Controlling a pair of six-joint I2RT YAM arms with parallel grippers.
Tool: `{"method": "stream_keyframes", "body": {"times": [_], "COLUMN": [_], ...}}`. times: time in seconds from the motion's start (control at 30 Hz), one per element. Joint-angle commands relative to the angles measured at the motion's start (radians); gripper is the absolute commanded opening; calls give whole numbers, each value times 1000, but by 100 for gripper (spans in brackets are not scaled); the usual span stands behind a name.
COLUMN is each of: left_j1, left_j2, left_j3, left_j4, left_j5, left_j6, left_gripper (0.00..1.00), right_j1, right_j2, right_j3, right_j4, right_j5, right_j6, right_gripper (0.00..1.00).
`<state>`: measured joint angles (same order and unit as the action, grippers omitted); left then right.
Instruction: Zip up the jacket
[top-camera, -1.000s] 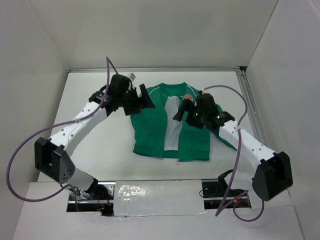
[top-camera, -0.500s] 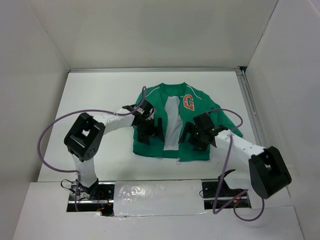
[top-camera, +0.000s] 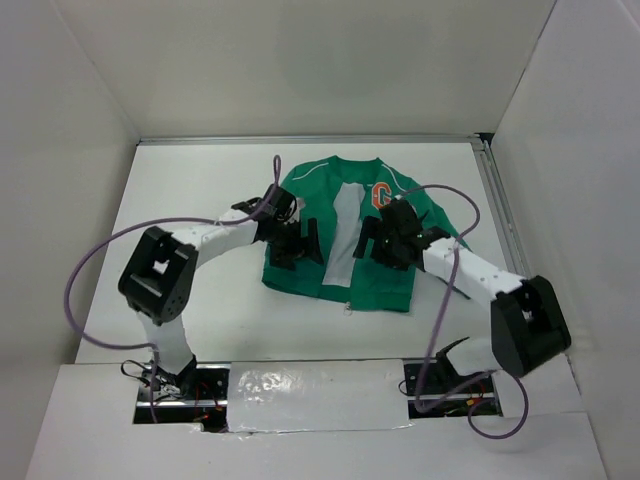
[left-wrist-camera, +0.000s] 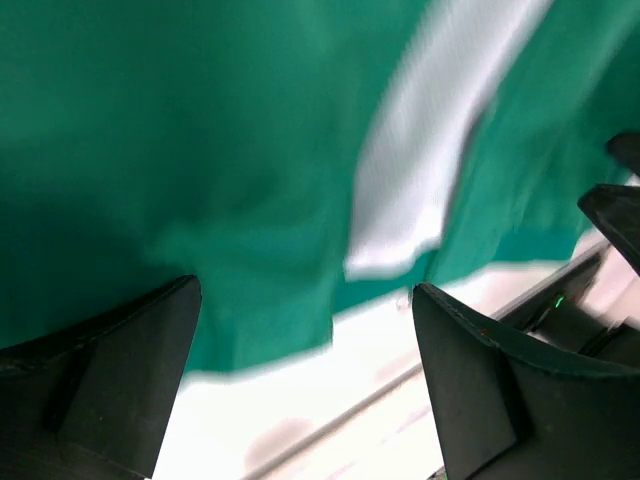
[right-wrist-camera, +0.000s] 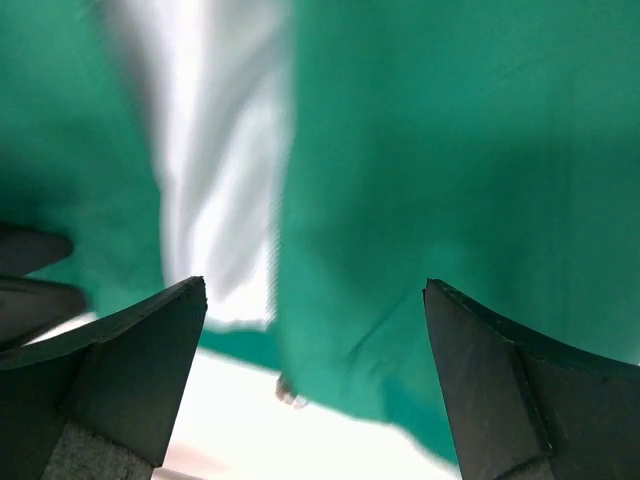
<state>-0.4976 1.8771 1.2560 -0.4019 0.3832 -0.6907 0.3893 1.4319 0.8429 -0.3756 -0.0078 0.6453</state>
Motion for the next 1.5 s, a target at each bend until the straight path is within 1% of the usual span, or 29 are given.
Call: {"method": "stream_keyframes", "body": {"times": [0.0, 0.03, 0.07, 0.1, 0.13, 0.17, 0.2, 0.27, 0.3, 0.37, 0.4, 0.47, 0.5, 0.53, 0.57, 0.6, 0.73, 0.77, 0.8, 0.87, 0.93, 0.97, 1.0, 1.1, 1.13, 1.3, 1.37, 1.43, 1.47], "left_j1": [-65, -88, -104, -107, -105, -104, -95, -85, -79, -75, -72, -67, -59, -56, -50, -47, -39, -41, -39, -41, -42, -44, -42, -42, -42, -41, -39, -35, -33], "left_j2": [-174, -229, -277, -277, -318, -335, -364, -383, -392, -392, -394, -394, -394, -394, -391, -385, -383, -381, -380, -371, -369, -365, -366, -372, -374, -340, -335, -338, -345], "left_j3": [-47, -81, -101, -119, -157, -176, -194, -234, -240, -248, -251, -263, -271, -274, -276, -277, -280, -280, -280, -276, -267, -265, -265, -274, -279, -293, -300, -308, -313], "left_j4": [-38, -49, -63, -60, -60, -51, -42, -35, -35, -44, -41, -32, -19, -15, -11, -9, -5, -3, -2, -11, -28, -32, -37, -23, -14, 24, 41, 48, 46], "left_j5": [-93, -113, -136, -135, -133, -130, -121, -119, -125, -135, -136, -127, -118, -106, -99, -93, -93, -93, -93, -105, -124, -139, -142, -133, -127, -90, -80, -70, -70], "left_j6": [-3, -15, -36, -43, -49, -62, -63, -61, -63, -67, -63, -56, -53, -53, -50, -46, -46, -44, -46, -47, -50, -52, -55, -50, -49, -49, -49, -47, -52], "left_gripper": [99, 99, 99, 99, 99, 99, 99, 99, 99, 99, 99, 99, 99, 99, 99, 99, 99, 99, 99, 99, 99, 99, 99, 99, 99, 99, 99, 99, 99], "right_j1": [118, 182, 213, 241, 279, 298, 310, 336, 342, 356, 359, 376, 378, 382, 381, 381, 404, 407, 410, 413, 414, 413, 413, 442, 450, 487, 487, 482, 480], "right_j2": [-131, -160, -177, -177, -180, -180, -173, -156, -128, -94, -58, -18, 23, 39, 71, 84, 113, 120, 124, 130, 133, 134, 136, 119, 108, 116, 134, 168, 179], "right_j3": [-11, -27, -45, -56, -68, -77, -99, -114, -123, -122, -110, -88, -65, -55, -42, -39, -36, -31, -28, -24, -25, -21, -16, 28, 54, 107, 107, 102, 99], "right_j4": [-103, -120, -147, -160, -164, -163, -161, -140, -135, -131, -135, -158, -169, -187, -197, -198, -201, -210, -230, -247, -258, -263, -278, -322, -336, -408, -410, -408, -401], "right_j5": [127, 144, 176, 189, 189, 190, 207, 209, 215, 235, 249, 288, 304, 316, 319, 315, 321, 330, 338, 354, 359, 361, 362, 388, 397, 451, 450, 437, 434], "right_j6": [32, 87, 159, 197, 224, 255, 319, 364, 407, 438, 468, 488, 511, 525, 545, 548, 568, 580, 586, 594, 597, 603, 606, 606, 614, 663, 663, 660, 660], "right_gripper": [96, 96, 97, 97, 97, 97, 95, 94, 90, 89, 84, 83, 78, 78, 72, 70, 65, 58, 53, 47, 46, 56, 64, 74, 79, 79, 77, 72, 72]}}
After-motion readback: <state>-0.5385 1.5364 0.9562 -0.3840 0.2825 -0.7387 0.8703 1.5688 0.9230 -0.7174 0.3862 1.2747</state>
